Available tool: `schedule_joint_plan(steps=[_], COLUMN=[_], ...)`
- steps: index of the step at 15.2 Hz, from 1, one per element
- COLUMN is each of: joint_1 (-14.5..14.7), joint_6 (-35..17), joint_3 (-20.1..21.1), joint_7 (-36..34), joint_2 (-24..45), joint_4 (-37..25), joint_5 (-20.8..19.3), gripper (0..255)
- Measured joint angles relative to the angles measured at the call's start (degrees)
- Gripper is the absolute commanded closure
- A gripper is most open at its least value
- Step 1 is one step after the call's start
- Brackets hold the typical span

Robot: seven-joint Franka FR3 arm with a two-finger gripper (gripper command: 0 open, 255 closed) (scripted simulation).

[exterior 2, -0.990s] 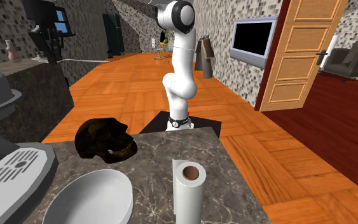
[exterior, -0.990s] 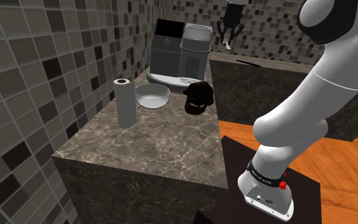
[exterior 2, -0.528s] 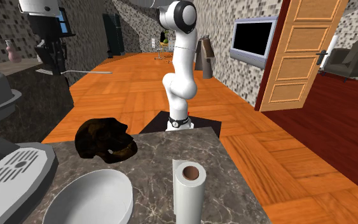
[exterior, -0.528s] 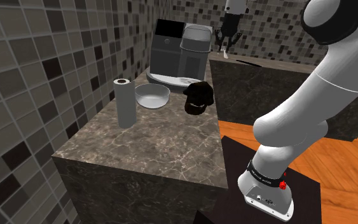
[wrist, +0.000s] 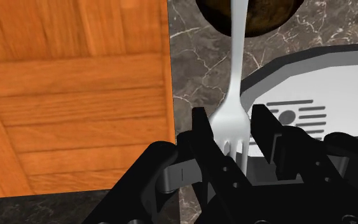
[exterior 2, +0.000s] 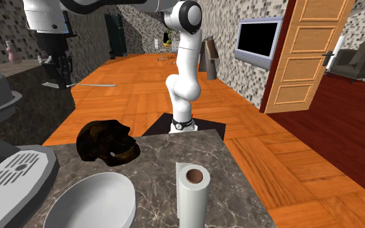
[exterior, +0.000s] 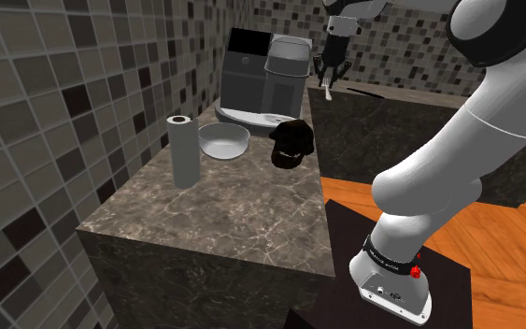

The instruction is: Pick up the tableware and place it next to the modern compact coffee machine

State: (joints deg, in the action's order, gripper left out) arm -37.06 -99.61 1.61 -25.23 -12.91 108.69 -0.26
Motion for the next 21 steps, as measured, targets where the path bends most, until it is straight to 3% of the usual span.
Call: schedule_joint_plan(steps=[21], joint_1=[0.02], joint_6=[-16.16], joint_3=[0.03], joint_7=[-0.14], joint_2=[0.52], joint_4=[15.64], joint_5=[-0.03], gripper=[255])
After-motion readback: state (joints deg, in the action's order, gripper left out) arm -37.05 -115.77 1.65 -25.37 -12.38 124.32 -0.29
